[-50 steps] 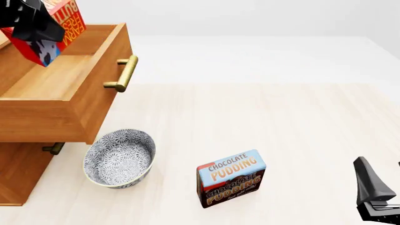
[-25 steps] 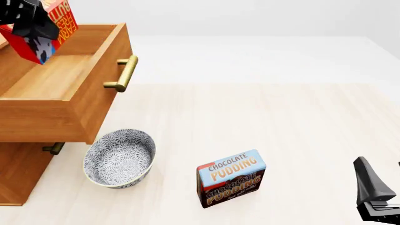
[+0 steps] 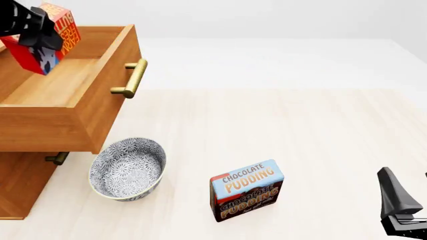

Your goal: Put the butter at the back in the top drawer of the cabinet and close it.

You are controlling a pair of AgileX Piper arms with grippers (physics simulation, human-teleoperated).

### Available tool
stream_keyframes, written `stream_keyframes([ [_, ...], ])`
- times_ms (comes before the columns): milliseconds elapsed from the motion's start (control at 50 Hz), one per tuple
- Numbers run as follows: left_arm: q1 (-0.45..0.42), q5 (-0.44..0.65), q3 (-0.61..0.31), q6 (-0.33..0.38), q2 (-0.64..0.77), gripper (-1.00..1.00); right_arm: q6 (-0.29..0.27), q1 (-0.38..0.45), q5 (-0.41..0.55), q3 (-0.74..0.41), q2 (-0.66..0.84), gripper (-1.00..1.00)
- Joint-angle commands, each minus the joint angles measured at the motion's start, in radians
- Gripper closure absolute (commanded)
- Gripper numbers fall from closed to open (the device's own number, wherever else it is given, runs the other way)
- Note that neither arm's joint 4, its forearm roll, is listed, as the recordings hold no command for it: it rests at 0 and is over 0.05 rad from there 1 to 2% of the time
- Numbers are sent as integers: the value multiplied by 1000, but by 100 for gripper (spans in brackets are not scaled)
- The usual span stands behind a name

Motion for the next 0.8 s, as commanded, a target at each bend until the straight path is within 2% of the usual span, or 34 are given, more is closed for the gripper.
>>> stream_keyframes([
  [20,11,-30,23,11,4,100,0,0,0,0,0,-100],
  [360,26,-68,79,5,13,100,0,0,0,0,0,-100],
  [400,4,-69,83,-19,37,100,0,0,0,0,0,-100],
  [800,63,-78,97,6,20,100,0,0,0,0,0,-100],
])
